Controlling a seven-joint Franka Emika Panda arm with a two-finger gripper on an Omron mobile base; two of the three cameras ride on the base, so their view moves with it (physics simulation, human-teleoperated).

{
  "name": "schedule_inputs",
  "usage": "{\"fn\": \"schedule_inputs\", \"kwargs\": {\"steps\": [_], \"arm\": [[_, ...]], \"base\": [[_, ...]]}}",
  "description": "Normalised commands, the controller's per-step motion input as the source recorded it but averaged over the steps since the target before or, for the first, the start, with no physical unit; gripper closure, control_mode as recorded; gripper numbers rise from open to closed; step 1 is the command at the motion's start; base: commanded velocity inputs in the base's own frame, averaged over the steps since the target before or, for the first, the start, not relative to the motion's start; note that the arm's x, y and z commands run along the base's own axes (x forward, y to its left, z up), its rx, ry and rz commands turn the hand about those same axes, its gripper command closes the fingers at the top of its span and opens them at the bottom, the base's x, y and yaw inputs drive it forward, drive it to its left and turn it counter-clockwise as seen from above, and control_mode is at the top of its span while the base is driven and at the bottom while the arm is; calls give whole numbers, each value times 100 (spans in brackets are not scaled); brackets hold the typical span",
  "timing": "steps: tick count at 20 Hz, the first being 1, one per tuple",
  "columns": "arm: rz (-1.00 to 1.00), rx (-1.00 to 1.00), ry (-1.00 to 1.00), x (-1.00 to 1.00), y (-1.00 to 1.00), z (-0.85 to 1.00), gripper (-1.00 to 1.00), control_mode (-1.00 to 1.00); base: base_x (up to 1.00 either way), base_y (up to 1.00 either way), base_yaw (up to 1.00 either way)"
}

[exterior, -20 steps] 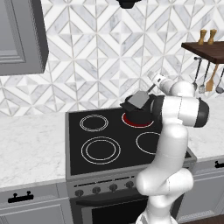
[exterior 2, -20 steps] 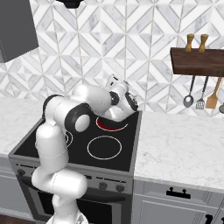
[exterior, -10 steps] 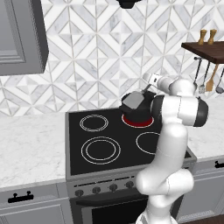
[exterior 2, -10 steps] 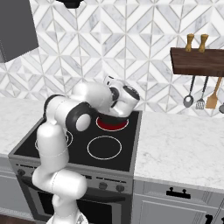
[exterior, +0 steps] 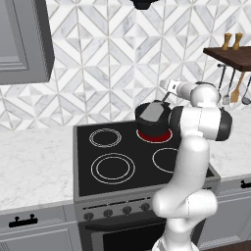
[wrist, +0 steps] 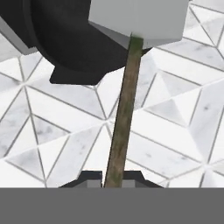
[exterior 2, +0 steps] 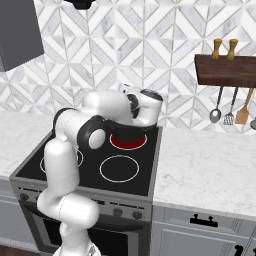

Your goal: Put the avocado and lemon wedge in the pot. Retrieve the spatula and lightly stir the vegetables in the pot.

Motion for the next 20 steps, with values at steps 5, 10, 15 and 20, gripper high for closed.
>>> {"fn": "schedule_inputs", "kwargs": {"steps": [5,10,15,20], "arm": [[15,-11,0,0,4,-9,100,-100],[4,-5,0,10,-7,5,100,-100],[0,0,-3,28,-27,23,100,-100],[0,-6,-2,29,6,-35,100,-100]], "base": [[0,0,0],[0,0,0],[0,0,0],[0,0,0]]}}
